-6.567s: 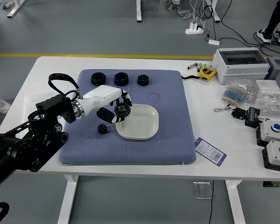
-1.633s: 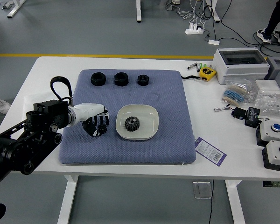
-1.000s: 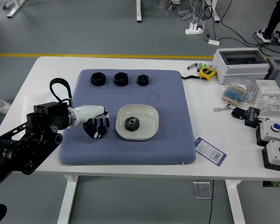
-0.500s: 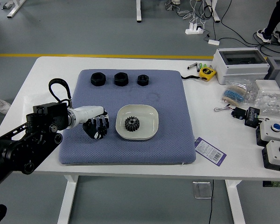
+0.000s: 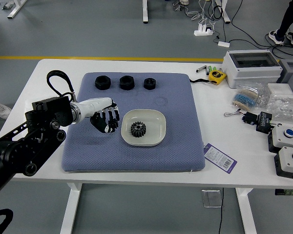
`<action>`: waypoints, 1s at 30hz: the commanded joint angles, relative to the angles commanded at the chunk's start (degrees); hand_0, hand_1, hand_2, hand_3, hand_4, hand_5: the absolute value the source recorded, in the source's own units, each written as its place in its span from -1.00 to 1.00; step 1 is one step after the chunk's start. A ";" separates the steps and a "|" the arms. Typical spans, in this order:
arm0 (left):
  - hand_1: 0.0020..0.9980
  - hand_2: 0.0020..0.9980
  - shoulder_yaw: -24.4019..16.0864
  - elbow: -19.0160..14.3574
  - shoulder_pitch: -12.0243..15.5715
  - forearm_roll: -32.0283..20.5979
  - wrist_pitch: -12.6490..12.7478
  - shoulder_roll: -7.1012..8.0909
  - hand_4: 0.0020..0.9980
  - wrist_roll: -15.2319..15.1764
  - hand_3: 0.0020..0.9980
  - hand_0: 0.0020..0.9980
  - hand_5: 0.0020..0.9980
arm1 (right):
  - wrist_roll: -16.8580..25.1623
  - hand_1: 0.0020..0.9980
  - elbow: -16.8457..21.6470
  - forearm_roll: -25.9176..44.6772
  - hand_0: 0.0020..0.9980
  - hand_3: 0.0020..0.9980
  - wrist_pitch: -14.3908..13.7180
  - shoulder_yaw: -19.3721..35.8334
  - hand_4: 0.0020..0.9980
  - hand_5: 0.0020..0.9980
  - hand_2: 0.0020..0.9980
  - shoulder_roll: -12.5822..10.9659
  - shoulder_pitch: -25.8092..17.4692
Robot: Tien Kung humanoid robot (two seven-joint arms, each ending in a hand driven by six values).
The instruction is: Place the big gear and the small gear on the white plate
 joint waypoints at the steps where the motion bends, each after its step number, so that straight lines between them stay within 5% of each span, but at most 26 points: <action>1: -0.33 -0.19 0.05 0.13 -0.22 -0.10 0.61 -0.31 0.59 -0.31 0.05 -0.37 -1.00 | -0.02 0.29 0.00 -0.02 0.31 0.15 -0.01 0.03 0.57 0.43 0.46 -0.01 0.04; 12: -0.30 -0.15 0.21 7.24 -3.94 0.17 4.90 -6.12 0.46 -2.87 0.10 -0.37 -1.00 | -0.03 0.29 0.09 -0.39 0.31 0.15 -0.13 0.17 0.57 0.43 0.46 -0.19 0.60; 27: -0.12 0.01 6.07 9.32 -5.14 -1.36 7.07 -10.10 0.56 -3.78 0.18 -0.35 -0.94 | -0.01 0.29 0.12 -1.06 0.31 0.15 -0.15 0.40 0.58 0.43 0.46 -0.47 0.99; 28: -0.08 0.05 6.31 9.43 -5.17 -1.36 7.14 -10.30 0.72 -3.84 0.24 -0.33 -0.85 | 0.00 0.29 0.12 -1.11 0.31 0.15 -0.15 0.41 0.58 0.43 0.46 -0.49 1.01; 30: -0.08 0.05 6.70 9.85 -5.32 -1.02 7.08 -10.63 0.72 -4.01 0.24 -0.33 -0.85 | 0.05 0.29 0.11 -1.05 0.31 0.15 -0.16 0.40 0.58 0.43 0.46 -0.52 1.03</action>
